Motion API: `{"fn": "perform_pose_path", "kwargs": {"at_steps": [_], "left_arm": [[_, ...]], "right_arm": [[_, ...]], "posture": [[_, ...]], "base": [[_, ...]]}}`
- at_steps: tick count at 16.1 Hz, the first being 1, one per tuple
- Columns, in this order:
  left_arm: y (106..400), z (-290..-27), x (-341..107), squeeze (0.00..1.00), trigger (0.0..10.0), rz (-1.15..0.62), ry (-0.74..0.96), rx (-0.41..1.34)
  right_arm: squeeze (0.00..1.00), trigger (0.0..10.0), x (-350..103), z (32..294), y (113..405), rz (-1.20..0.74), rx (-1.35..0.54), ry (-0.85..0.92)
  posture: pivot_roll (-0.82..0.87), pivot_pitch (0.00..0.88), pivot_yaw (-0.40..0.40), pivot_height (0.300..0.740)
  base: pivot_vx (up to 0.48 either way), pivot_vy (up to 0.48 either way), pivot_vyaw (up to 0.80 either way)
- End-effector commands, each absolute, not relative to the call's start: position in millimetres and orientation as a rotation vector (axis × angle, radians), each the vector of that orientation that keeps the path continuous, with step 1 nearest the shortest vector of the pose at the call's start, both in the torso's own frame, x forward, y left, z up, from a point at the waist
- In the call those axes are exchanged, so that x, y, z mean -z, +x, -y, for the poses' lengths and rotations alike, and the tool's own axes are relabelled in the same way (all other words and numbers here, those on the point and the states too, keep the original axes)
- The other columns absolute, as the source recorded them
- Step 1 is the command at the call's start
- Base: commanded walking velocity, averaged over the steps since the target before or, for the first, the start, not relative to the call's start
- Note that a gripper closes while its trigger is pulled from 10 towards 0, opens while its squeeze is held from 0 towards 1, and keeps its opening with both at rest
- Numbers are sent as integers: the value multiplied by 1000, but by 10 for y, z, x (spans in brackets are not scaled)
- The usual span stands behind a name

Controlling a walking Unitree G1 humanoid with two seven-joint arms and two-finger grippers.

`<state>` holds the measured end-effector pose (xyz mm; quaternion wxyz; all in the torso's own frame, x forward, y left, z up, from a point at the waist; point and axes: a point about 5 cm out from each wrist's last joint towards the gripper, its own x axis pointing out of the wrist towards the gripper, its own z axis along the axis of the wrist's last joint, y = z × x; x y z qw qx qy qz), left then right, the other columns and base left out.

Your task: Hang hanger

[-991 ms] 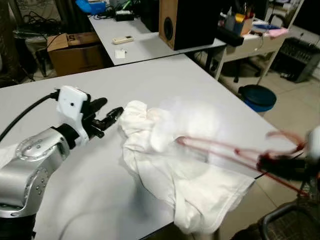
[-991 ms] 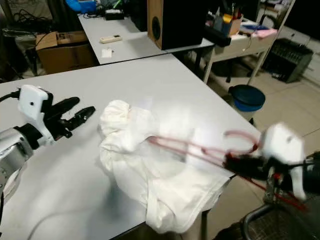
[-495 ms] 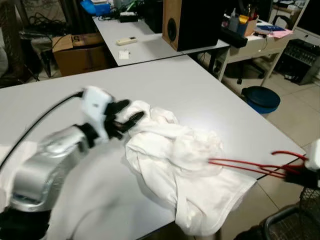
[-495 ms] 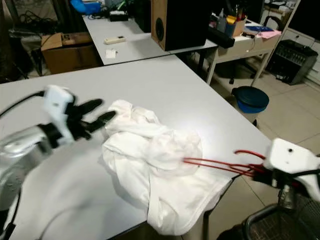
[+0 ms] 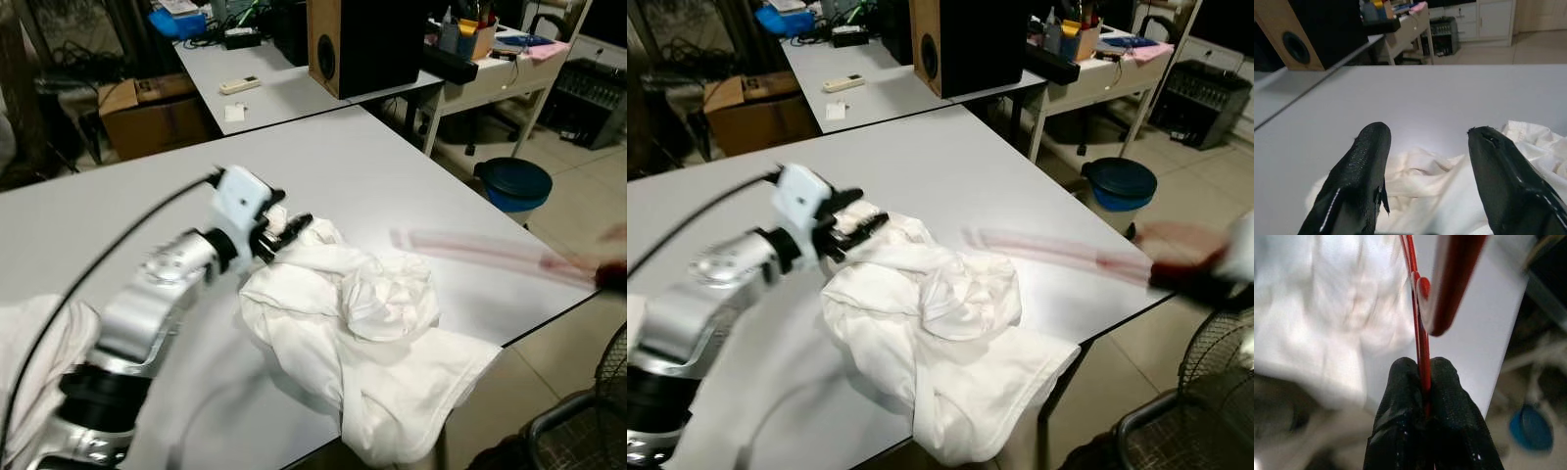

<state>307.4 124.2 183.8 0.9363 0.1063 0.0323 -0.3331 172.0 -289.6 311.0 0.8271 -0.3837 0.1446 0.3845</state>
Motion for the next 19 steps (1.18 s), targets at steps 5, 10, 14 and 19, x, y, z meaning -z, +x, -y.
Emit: {"fn": "perform_pose_path", "kwargs": {"at_steps": [5,10,14,19], "left_arm": [[3106,-1599,-1945,0,10000,14,78,463],[2691,-1868,-1914,0,10000,-21,103,338],[2423,-1869,-1797,0,10000,-62,75,248],[2423,-1692,-1745,0,10000,-76,63,292]], "right_arm": [[0,10000,-2891,2629,2012,-93,-668,-517],[0,10000,-2356,1580,2400,145,-538,-121],[0,10000,-2221,1417,2414,119,-417,4],[0,10000,-1939,1442,2284,10,-297,58]], "posture": [[-136,0,56,740],[-41,0,2,740],[-5,0,-25,740],[-21,0,-5,740]], "base": [[0,0,0],[0,0,480],[0,0,728],[0,0,674]]}}
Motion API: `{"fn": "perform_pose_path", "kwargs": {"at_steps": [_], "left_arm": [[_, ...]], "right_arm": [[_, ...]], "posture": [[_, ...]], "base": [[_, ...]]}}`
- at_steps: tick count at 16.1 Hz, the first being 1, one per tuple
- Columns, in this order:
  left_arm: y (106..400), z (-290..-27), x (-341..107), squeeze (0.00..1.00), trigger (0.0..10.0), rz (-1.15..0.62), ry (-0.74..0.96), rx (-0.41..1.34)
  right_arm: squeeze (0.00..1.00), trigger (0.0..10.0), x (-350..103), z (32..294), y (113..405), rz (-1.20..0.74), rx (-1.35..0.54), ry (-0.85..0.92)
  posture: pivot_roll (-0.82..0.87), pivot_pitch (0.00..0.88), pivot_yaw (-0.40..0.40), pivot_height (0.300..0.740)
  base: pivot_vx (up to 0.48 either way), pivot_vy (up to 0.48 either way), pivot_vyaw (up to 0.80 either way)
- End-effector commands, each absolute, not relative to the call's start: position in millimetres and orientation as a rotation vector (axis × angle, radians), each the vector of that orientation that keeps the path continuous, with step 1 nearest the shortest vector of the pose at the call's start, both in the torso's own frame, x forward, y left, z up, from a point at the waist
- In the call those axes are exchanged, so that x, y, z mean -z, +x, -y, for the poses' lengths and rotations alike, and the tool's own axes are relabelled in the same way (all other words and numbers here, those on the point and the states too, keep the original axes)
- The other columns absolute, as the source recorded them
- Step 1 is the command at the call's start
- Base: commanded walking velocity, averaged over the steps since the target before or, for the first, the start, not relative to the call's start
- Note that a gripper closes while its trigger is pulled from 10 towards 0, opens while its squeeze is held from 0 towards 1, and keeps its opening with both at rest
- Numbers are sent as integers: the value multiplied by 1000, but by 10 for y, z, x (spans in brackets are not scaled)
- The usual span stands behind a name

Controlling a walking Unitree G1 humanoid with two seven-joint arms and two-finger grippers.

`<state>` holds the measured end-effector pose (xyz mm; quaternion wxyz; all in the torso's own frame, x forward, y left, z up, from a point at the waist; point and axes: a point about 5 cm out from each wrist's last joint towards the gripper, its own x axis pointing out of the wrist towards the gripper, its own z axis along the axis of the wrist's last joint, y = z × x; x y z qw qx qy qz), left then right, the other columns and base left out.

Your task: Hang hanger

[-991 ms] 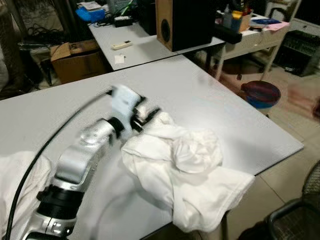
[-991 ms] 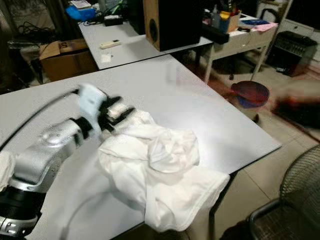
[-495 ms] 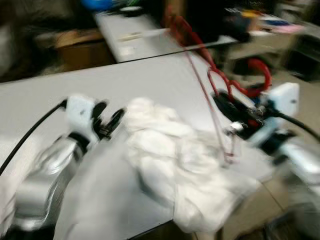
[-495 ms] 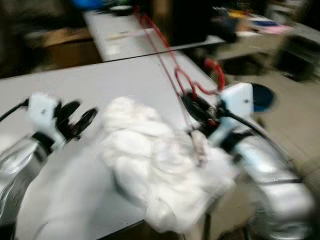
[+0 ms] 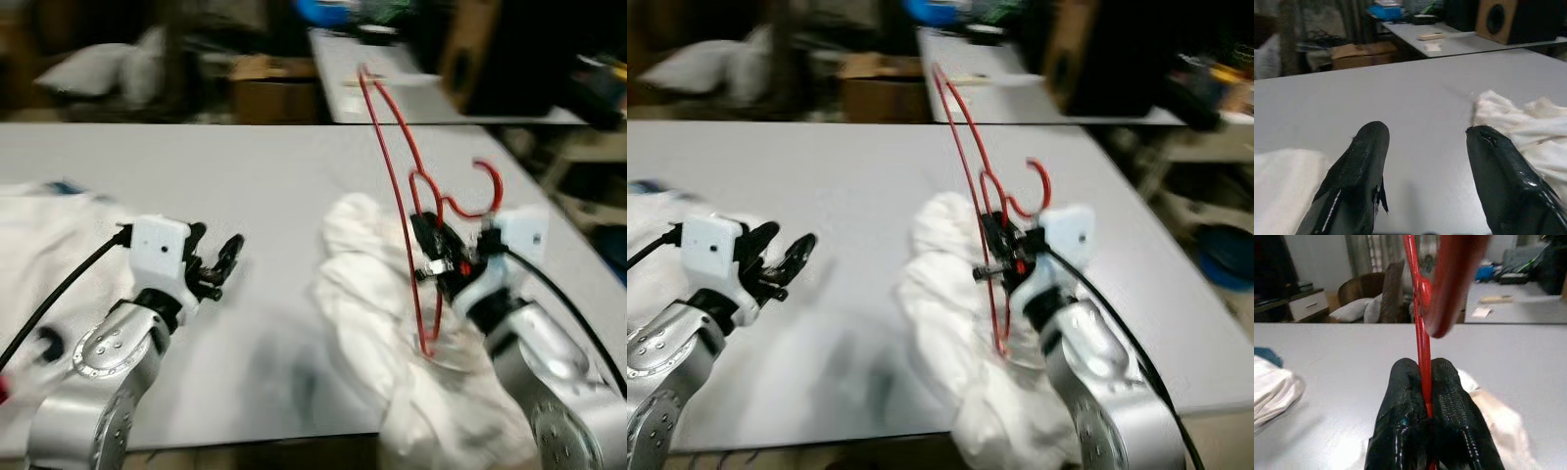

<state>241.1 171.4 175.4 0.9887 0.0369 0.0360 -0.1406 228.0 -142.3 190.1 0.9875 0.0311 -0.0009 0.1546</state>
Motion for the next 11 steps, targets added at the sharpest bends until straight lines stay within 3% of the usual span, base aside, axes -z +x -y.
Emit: {"fn": "perform_pose_path", "kwargs": {"at_steps": [1,4,6,11], "left_arm": [[2423,-1665,-1746,0,10000,-74,98,317],[2418,-1640,-1785,0,10000,-58,90,346],[2411,-1673,-1797,0,10000,-56,86,330],[2389,-1715,-1810,0,10000,-50,94,310]], "right_arm": [[0,10000,-1916,1478,2250,2,-264,45],[0,10000,-1903,1529,2147,-11,-223,54],[0,10000,-1866,1519,2098,-39,-233,134],[0,10000,-1912,1495,2137,21,-267,108]], "posture": [[-28,0,4,740],[-40,0,30,740],[-31,0,23,740],[-12,0,0,740]], "base": [[0,0,800],[0,0,800],[0,0,0],[0,283,0]]}}
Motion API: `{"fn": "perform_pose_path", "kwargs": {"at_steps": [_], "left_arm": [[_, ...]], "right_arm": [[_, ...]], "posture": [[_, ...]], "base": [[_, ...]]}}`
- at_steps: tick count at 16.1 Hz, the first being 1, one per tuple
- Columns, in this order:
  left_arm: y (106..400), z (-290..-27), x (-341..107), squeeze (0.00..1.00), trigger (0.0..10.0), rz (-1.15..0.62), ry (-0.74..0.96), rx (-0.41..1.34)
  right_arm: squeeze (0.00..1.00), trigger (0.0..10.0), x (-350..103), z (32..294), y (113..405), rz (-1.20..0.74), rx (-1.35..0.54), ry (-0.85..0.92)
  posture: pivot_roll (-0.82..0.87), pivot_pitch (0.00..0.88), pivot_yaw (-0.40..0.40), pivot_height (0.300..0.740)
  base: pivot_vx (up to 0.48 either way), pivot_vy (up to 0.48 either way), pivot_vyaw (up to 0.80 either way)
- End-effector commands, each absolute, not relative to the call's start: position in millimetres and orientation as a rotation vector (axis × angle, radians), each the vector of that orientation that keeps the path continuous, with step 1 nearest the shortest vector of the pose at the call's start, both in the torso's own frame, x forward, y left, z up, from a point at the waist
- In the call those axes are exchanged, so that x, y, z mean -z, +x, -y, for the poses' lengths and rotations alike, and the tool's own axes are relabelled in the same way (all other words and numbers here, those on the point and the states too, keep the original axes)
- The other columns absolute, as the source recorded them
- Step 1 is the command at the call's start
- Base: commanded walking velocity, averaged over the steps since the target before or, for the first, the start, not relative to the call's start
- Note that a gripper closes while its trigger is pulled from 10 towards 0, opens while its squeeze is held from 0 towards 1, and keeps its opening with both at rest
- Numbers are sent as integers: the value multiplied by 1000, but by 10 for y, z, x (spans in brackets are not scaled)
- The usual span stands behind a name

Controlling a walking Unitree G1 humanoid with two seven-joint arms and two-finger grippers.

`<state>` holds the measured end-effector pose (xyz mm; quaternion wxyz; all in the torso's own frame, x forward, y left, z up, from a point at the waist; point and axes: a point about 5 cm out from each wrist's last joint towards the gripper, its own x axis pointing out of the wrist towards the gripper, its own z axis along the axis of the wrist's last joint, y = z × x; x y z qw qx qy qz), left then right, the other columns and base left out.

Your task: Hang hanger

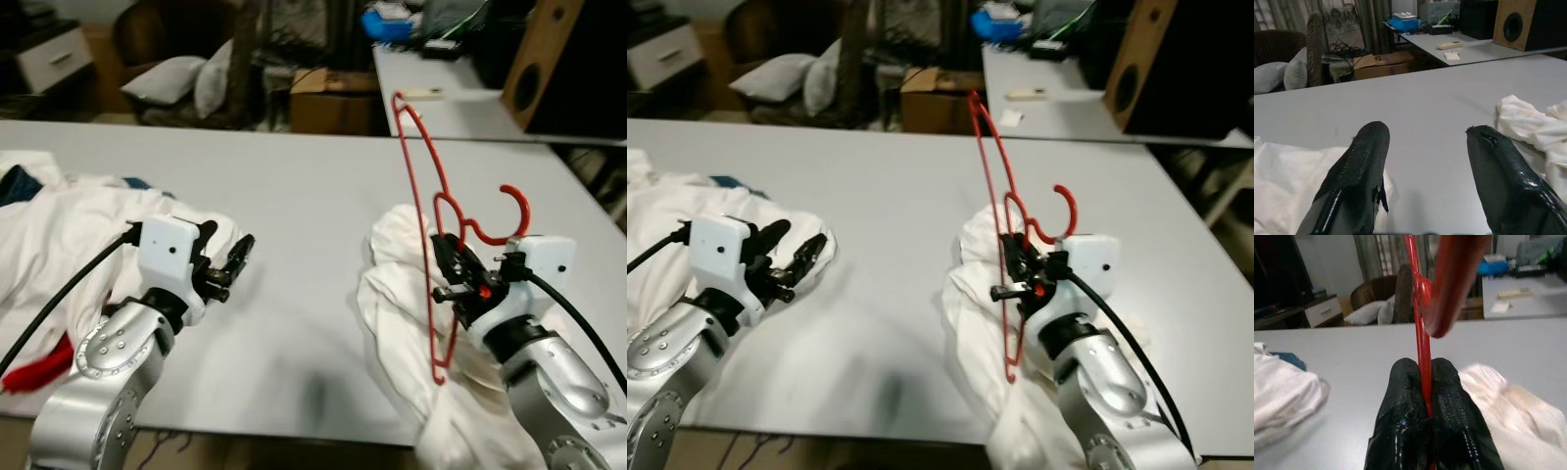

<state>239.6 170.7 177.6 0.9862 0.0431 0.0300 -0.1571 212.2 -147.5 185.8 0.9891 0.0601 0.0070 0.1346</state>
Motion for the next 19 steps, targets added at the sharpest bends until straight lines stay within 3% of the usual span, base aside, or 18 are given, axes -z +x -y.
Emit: {"fn": "perform_pose_path", "kwargs": {"at_steps": [1,13,19], "left_arm": [[2390,-1719,-1811,0,10000,-49,94,308],[2409,-1705,-1816,0,10000,-48,102,305],[2414,-1701,-1820,0,10000,-48,99,303]], "right_arm": [[0,10000,-1926,1521,2146,27,-254,92],[0,10000,-1874,1532,2139,42,-264,67],[0,10000,-1885,1512,2139,63,-229,160]], "posture": [[-12,0,0,740],[-8,0,-4,740],[-6,0,0,740]], "base": [[0,292,0],[0,294,0],[0,291,0]]}}
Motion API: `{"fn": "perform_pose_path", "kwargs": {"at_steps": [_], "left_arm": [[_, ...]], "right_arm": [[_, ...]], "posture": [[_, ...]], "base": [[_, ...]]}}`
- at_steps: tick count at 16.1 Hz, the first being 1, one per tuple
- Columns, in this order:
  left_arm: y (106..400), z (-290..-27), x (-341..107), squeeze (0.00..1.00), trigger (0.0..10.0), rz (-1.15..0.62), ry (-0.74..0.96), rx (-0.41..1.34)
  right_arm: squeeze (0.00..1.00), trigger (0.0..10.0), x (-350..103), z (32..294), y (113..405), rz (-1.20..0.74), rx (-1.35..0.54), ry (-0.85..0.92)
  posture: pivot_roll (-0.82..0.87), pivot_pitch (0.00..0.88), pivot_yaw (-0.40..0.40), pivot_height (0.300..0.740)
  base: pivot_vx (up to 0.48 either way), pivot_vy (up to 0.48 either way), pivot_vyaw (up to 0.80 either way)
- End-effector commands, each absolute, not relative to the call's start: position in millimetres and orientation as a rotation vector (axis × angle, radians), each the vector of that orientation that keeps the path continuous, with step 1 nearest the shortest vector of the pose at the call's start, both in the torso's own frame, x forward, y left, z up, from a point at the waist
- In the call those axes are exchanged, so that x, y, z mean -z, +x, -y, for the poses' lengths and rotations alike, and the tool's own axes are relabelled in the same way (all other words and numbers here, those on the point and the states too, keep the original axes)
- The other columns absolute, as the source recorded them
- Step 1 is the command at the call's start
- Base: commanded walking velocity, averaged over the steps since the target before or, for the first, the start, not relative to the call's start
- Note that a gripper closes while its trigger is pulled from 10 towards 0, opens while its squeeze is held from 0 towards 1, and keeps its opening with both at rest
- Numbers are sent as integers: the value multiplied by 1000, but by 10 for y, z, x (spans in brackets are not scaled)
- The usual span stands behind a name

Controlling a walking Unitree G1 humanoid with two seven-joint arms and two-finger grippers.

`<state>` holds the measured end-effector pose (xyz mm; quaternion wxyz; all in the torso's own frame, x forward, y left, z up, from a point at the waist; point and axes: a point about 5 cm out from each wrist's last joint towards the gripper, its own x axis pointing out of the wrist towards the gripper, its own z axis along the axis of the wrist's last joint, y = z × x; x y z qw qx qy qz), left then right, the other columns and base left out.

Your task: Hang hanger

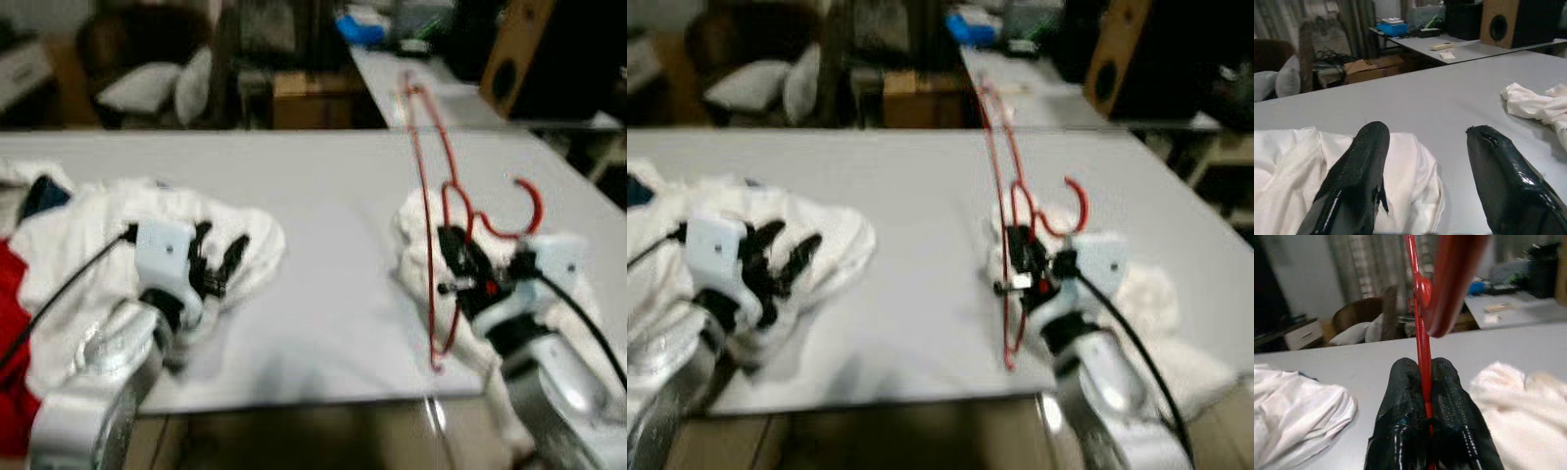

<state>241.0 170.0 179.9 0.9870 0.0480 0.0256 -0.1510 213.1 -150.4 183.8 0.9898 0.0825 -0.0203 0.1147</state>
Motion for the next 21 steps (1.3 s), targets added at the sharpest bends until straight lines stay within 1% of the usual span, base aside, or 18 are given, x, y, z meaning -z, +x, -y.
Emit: {"fn": "perform_pose_path", "kwargs": {"at_steps": [1,4,6,8,21], "left_arm": [[2418,-1700,-1818,0,10000,-50,98,303],[2440,-1696,-1818,0,10000,-50,98,299],[2466,-1711,-1832,0,10000,-46,102,293],[2498,-1784,-1830,0,10000,-54,111,243],[2529,-1773,-1868,0,10000,-41,118,236]], "right_arm": [[0,10000,-1874,1510,2139,52,-224,189],[0,10000,-1838,1539,2140,29,-214,204],[0,10000,-1812,1537,2132,12,-229,180],[0,10000,-1767,1481,2115,-24,-273,163],[0,10000,-1778,1476,2141,-6,-278,148]], "posture": [[-6,0,2,740],[-7,0,4,740],[-6,0,4,740],[-6,0,4,740],[-3,0,0,740]], "base": [[0,300,0],[0,312,0],[0,319,0],[0,319,0],[0,320,0]]}}
